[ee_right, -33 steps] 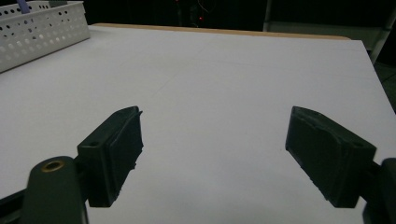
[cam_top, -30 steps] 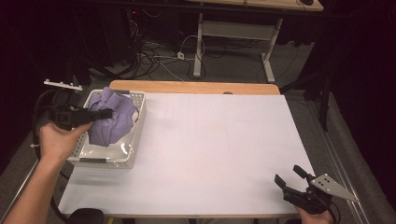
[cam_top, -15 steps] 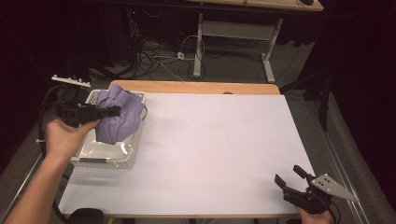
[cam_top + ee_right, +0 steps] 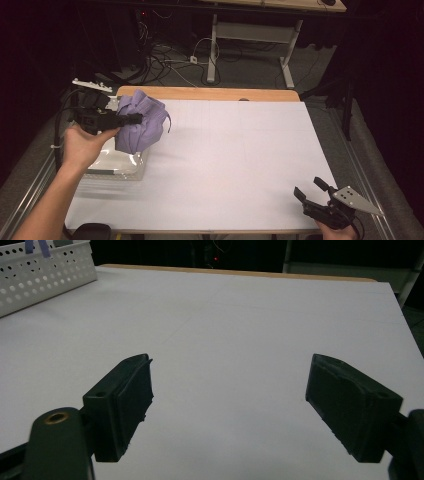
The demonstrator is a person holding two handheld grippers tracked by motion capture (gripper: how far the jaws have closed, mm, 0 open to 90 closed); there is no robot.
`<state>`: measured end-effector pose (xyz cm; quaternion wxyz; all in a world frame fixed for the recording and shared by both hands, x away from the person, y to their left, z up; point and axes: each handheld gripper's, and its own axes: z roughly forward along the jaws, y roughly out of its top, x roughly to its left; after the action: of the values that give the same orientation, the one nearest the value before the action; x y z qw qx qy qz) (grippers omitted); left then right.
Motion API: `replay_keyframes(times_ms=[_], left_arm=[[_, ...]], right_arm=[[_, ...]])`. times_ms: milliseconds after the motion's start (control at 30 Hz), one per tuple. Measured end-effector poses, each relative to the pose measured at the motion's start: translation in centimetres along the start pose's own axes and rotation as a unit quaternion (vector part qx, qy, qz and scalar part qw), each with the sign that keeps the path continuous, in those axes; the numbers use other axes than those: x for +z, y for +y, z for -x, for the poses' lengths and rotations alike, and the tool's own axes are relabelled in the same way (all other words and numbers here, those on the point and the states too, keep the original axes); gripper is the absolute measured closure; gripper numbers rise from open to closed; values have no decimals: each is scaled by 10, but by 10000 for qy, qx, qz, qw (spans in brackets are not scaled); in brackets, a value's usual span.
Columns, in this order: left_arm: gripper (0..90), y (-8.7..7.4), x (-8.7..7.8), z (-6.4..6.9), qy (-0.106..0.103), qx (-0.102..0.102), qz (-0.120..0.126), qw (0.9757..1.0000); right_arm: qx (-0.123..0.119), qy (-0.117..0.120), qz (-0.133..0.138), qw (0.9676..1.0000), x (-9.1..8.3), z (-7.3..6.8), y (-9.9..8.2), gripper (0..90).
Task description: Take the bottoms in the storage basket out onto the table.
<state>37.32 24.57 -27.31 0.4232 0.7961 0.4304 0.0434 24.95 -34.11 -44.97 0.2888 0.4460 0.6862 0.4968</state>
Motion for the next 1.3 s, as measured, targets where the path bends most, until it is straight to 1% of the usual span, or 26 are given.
replay_keyframes(times_ms=[333, 833, 1033, 1300], left_arm=[[768, 11, 18, 15, -187, 192, -43, 9996], [767, 19, 44, 26, -406, 351, -133, 9985], [761, 22, 55, 30, -451, 403, -179, 9980], [762, 29, 68, 39, -467, 552, -212, 9972]], right_arm=[[2, 13, -8, 10000, 0, 0, 0, 194], [-4, 20, -24, 10000, 0, 0, 0, 195], [5, 21, -23, 10000, 0, 0, 0, 195], [8, 29, -27, 10000, 0, 0, 0, 195]])
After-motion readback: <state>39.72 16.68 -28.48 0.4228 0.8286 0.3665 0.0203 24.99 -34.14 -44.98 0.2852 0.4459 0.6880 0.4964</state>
